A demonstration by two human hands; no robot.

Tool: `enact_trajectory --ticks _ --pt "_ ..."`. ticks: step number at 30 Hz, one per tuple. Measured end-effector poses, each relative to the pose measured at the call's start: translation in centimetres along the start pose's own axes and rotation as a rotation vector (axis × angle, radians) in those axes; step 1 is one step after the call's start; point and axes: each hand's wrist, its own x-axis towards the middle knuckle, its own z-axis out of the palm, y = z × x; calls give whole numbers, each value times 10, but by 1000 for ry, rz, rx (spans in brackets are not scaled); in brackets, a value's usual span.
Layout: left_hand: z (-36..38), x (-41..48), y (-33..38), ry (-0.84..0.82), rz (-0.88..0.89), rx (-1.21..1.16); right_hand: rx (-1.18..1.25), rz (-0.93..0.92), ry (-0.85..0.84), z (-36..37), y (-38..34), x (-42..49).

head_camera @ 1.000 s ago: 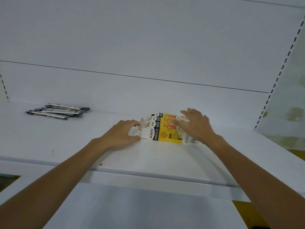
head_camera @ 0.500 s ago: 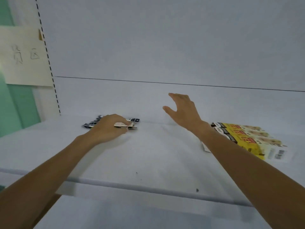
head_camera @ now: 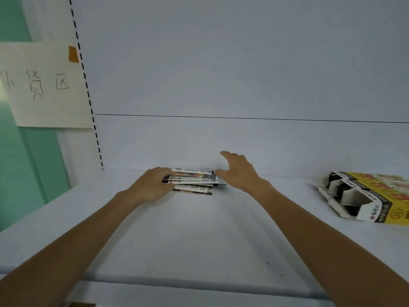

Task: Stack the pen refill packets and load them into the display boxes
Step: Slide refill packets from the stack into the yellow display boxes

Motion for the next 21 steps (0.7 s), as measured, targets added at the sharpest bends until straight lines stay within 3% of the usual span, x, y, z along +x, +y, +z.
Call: enact_trajectory --ticks 3,13,17,21 --pt "6 3 -11 -6 25 40 -21 76 -32 25 -5 2" --pt "17 11 -32 125 70 103 -84 -28 69 45 1 1" --pt "14 8 -37 195 -23 126 -45 -15 19 40 4 -1" --pt "14 3 -49 109 -153 -70 -39 -24 -71 31 8 -3"
